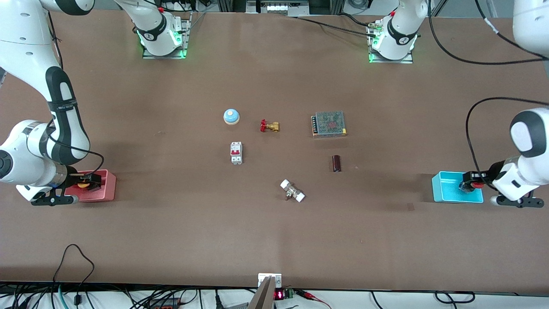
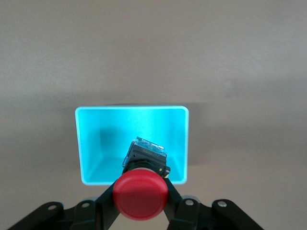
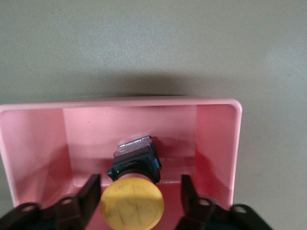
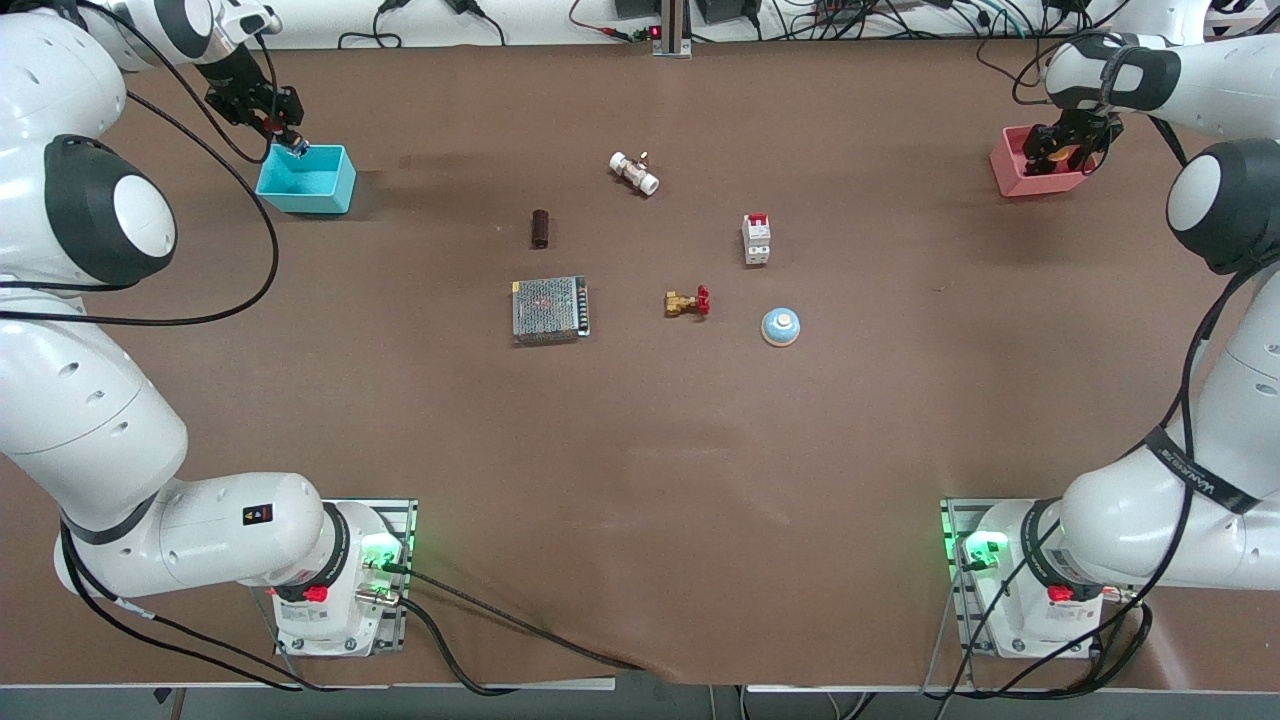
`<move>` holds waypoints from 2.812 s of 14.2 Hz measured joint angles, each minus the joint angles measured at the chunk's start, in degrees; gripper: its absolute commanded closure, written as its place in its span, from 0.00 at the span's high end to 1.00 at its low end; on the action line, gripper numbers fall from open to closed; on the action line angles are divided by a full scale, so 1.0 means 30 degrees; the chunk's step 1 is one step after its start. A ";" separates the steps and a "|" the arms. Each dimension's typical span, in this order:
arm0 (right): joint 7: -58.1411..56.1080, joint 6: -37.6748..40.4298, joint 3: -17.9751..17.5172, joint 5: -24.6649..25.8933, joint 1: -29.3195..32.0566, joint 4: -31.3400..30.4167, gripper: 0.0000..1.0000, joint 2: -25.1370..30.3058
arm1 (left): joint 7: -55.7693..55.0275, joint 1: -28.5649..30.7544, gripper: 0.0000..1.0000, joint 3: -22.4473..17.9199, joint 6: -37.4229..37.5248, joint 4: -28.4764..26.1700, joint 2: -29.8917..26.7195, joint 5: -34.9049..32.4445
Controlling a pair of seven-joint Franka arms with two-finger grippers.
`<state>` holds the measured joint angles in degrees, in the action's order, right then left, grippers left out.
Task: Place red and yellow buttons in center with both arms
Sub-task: 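Close the right gripper on the yellow button while the left gripper grips the red button, then lift the yellow button with the right gripper while the left gripper lifts the red button, then set the red button on the table with the left gripper and release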
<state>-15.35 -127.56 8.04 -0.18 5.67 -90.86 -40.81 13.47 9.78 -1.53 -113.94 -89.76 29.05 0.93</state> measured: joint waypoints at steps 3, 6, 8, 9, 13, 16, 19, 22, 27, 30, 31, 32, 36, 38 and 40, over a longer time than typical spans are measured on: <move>0.0000 -0.0001 -0.0003 -0.0009 0.0000 0.0016 0.39 -0.0002 | -0.1641 -0.0081 0.30 0.1063 0.0623 -0.0061 -0.0287 0.0000; -0.0001 -0.0001 -0.0009 -0.0010 0.0000 0.0073 0.39 -0.0007 | -0.4328 -0.0279 0.30 0.2593 0.0652 -0.0458 -0.0254 0.0000; -0.0001 -0.0002 -0.0011 -0.0010 -0.0001 0.0153 0.39 -0.0008 | -0.5991 -0.0765 0.31 0.3180 0.0649 -0.0698 -0.0236 0.0000; -0.0002 -0.0002 -0.0011 -0.0010 -0.0002 0.0242 0.39 -0.0007 | -0.6852 -0.1190 0.31 0.3283 0.0644 -0.0765 -0.0210 0.0000; -0.0192 0.0682 -0.0023 -0.0009 -0.0025 0.1130 0.39 0.0489 | -1.0199 -0.3200 0.31 0.3385 -0.0060 -0.1091 0.0279 0.0000; -0.0238 0.3207 -0.0216 -0.0014 -0.0196 0.1971 0.39 0.2280 | -1.1833 -0.4111 0.31 0.3398 -0.1800 -0.1757 0.0861 0.0000; 0.0018 0.5089 -0.0412 -0.0189 -0.1155 0.2203 0.39 0.3761 | -1.2799 -0.4662 0.31 0.3404 -0.3420 -0.2536 0.1331 0.0000; 0.2070 0.5564 -0.0513 -0.0271 -0.2954 0.2074 0.39 0.3891 | -1.3228 -0.5007 0.36 0.3404 -0.3851 -0.2676 0.1774 0.0000; 0.7270 0.5510 -0.0646 -0.0696 -0.7103 0.1895 0.39 0.3028 | -1.3288 -0.5078 0.63 0.3403 -0.3934 -0.2689 0.2137 0.0000; 1.0113 0.4790 -0.0662 -0.1228 -0.9270 0.1836 0.39 0.2114 | -1.3301 -0.5075 0.89 0.3393 -0.4063 -0.2621 0.2159 0.0000; 1.0780 0.4587 -0.0660 -0.1291 -0.9775 0.1823 0.39 0.1773 | -1.3304 -0.5061 0.94 0.3381 -0.4095 -0.2523 0.2138 0.0000; 1.1365 0.4427 -0.0655 -0.1310 -1.0170 0.1820 0.39 0.1453 | -1.3305 -0.5034 0.98 0.3365 -0.4116 -0.2399 0.2062 0.0000; 1.2394 0.3979 -0.0599 -0.1318 -1.0647 0.1808 0.39 0.0545 | -1.3305 -0.4851 1.00 0.3197 -0.4099 -0.2048 0.0818 0.0000; 1.2421 0.3947 -0.0433 -0.1333 -1.0606 0.1773 0.40 0.0310 | -1.3240 -0.4684 1.00 0.3095 -0.3576 -0.2007 -0.0137 -0.0001; 1.2539 0.3943 -0.0362 -0.1383 -1.0529 0.1609 0.40 0.0177 | -1.2776 -0.4408 1.00 0.3019 -0.2522 -0.1937 -0.1162 -0.0006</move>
<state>22.27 -115.73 6.96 -4.33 -25.92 -86.03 -40.28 -24.86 -3.45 7.53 -121.50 -95.57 25.57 0.91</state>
